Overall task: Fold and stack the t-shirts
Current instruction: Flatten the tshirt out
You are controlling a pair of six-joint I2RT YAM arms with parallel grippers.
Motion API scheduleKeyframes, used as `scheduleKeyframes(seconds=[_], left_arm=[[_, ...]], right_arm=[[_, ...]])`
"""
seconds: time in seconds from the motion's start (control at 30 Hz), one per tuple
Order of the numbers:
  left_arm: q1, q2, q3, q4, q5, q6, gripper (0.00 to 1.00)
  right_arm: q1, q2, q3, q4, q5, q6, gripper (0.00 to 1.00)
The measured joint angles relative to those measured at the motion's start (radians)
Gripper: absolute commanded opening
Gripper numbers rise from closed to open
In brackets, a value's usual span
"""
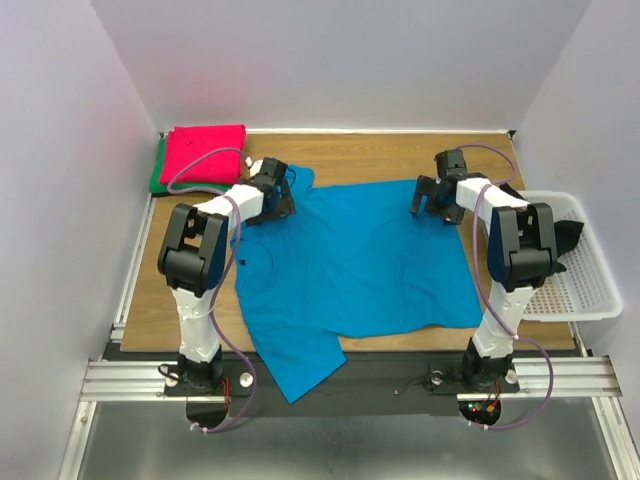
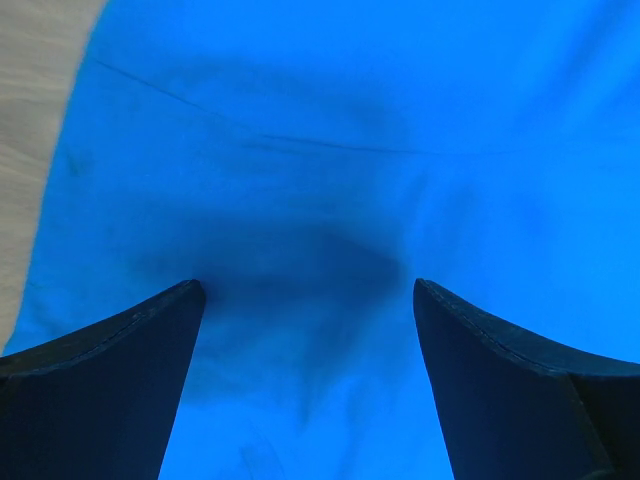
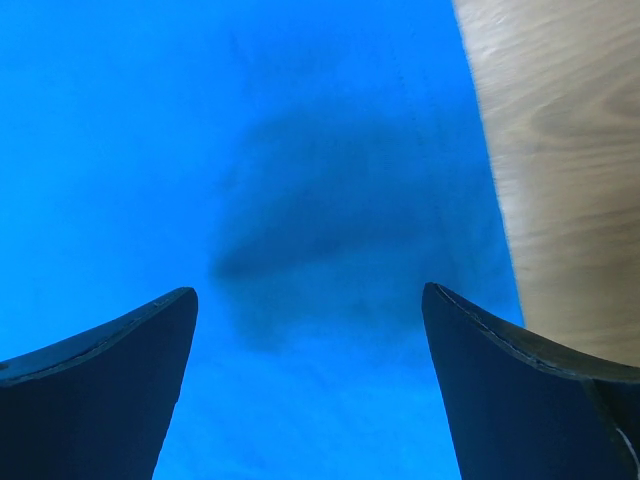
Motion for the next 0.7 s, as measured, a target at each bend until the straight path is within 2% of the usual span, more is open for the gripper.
scheduleKeyframes(seconds=[0.37,0.7], left_arm=[[0.035,0.261,0.365,-0.058,0.007,0.062,0.98],[0.054,0.574,0.887,-0.154,0.074,0.127,0.98]], right_arm=[[0.0,0.11,0.097,0.007,0.066,0.021,1.0],[-0.044,0.231,0.272,0.022,0.103,0.004,1.0]])
